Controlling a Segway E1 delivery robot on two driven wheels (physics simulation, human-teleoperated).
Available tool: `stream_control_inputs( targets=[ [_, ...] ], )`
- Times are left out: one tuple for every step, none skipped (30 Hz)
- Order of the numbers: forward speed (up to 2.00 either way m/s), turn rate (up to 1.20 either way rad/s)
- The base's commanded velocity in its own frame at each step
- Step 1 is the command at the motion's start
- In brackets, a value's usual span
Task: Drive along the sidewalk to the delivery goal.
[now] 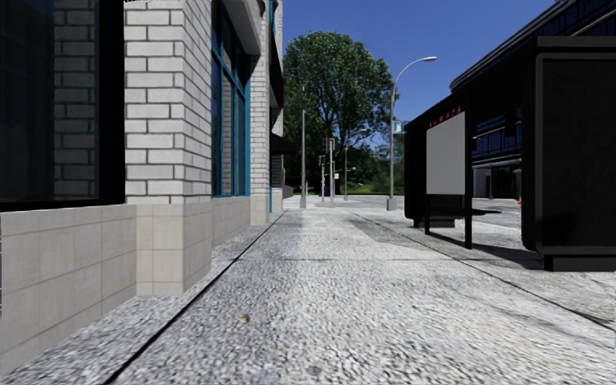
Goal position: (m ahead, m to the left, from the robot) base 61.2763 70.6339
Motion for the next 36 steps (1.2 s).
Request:
stream_control_inputs(
  targets=[
    [2.0,0.0],
    [2.0,0.0],
    [2.0,0.0],
    [2.0,0.0],
    [2.0,0.0],
    [2.0,0.0],
    [2.0,0.0],
    [2.0,0.0],
    [2.0,0.0],
    [2.0,0.0],
    [2.0,0.0],
    [2.0,0.0],
    [2.0,0.0],
    [2.0,0.0],
    [2.0,0.0],
    [2.0,0.0],
    [2.0,0.0],
    [2.0,0.0],
    [2.0,0.0],
    [2.0,0.0],
    [2.0,0.0],
    [2.0,0.0],
    [2.0,0.0],
    [2.0,0.0],
    [2.0,0.0],
    [2.0,0.0],
    [2.0,0.0],
    [2.0,0.0],
    [2.0,0.0],
    [2.0,0.0],
    [2.0,0.0],
    [2.0,0.0],
    [2.0,0.0],
    [2.0,0.0],
    [2.0,0.0],
    [2.0,0.0]
  ],
)
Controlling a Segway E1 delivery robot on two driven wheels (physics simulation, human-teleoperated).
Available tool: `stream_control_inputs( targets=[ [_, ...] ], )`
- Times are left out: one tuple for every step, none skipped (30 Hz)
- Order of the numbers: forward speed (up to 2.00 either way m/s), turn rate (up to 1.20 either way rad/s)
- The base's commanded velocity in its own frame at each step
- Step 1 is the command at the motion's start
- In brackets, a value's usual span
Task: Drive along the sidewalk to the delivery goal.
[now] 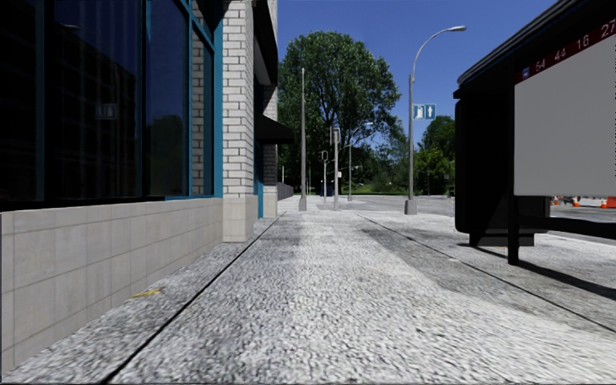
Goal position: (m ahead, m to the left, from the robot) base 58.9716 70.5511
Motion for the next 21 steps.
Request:
stream_control_inputs(
  targets=[
    [2.0,0.0],
    [2.0,0.0],
    [2.0,0.0],
    [2.0,0.0],
    [2.0,0.0],
    [2.0,0.0],
    [2.0,0.0],
    [2.0,0.0],
    [2.0,0.0],
    [2.0,0.0],
    [2.0,0.0],
    [2.0,0.0],
    [2.0,0.0],
    [2.0,0.0],
    [2.0,0.0],
    [2.0,0.0],
    [2.0,0.0],
    [2.0,0.0],
    [2.0,0.0],
    [2.0,0.0],
    [2.0,0.0]
  ],
)
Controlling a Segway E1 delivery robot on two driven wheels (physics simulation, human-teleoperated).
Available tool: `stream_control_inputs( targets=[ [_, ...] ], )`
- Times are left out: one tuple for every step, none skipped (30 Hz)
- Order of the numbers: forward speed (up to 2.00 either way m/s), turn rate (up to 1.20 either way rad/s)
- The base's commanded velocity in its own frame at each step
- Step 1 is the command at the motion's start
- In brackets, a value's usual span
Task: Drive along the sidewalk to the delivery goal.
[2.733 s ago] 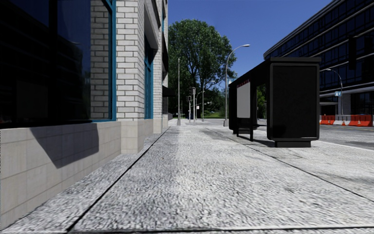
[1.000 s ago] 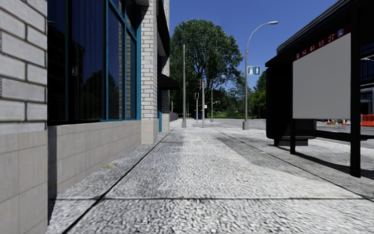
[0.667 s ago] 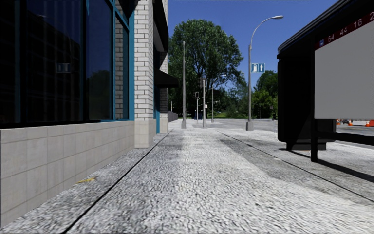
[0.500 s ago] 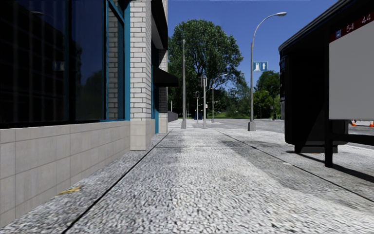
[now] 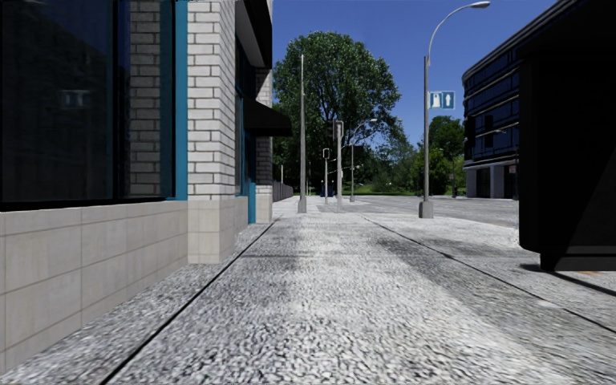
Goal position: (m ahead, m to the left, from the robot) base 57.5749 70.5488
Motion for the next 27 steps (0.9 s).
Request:
stream_control_inputs(
  targets=[
    [2.0,0.0],
    [2.0,0.0],
    [2.0,0.0],
    [2.0,0.0],
    [2.0,0.0],
    [2.0,0.0],
    [2.0,0.0],
    [2.0,0.0],
    [2.0,0.0],
    [2.0,0.0],
    [2.0,0.0],
    [2.0,0.0],
    [2.0,0.0],
    [2.0,0.0],
    [2.0,0.0],
    [2.0,0.0],
    [2.0,0.0],
    [2.0,0.0],
    [2.0,0.0],
    [2.0,0.0],
    [2.0,0.0],
    [2.0,0.0],
    [2.0,0.0],
    [2.0,0.0],
    [2.0,0.0],
    [2.0,0.0],
    [2.0,0.0]
  ],
)
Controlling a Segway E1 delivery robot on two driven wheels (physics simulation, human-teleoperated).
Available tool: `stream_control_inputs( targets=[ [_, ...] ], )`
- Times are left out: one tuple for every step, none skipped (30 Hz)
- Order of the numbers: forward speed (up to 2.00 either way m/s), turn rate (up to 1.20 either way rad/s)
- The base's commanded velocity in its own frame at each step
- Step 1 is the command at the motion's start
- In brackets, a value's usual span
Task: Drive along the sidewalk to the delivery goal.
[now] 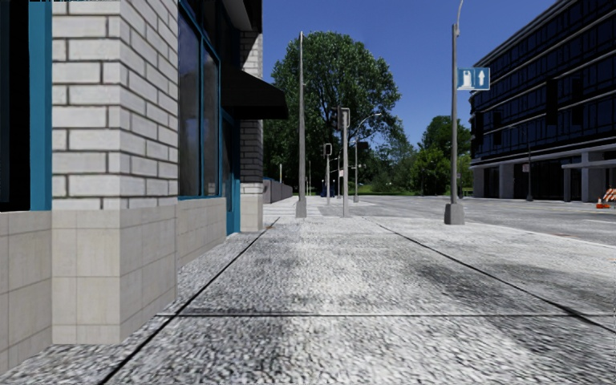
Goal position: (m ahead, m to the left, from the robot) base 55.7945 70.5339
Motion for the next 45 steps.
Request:
stream_control_inputs(
  targets=[
    [2.0,0.0],
    [2.0,0.0],
    [2.0,0.0],
    [2.0,0.0],
    [2.0,0.0],
    [2.0,0.0],
    [2.0,0.0],
    [2.0,0.0],
    [2.0,0.0],
    [2.0,0.0],
    [2.0,0.0],
    [2.0,0.0],
    [2.0,0.0],
    [2.0,0.0],
    [2.0,0.0],
    [2.0,0.0],
    [2.0,0.0],
    [2.0,0.0],
    [2.0,0.0],
    [2.0,0.0],
    [2.0,0.0],
    [2.0,0.0],
    [2.0,0.0],
    [2.0,0.0],
    [2.0,0.0],
    [2.0,0.0],
    [2.0,0.0],
    [2.0,0.0],
    [2.0,0.0],
    [2.0,0.0],
    [2.0,0.0],
    [2.0,0.0],
    [2.0,0.0],
    [2.0,0.0],
    [2.0,0.0],
    [2.0,0.0],
    [2.0,0.0],
    [2.0,0.0],
    [2.0,0.0],
    [2.0,0.0],
    [2.0,0.0],
    [2.0,0.0],
    [2.0,0.0],
    [2.0,0.0],
    [2.0,0.0]
  ],
)
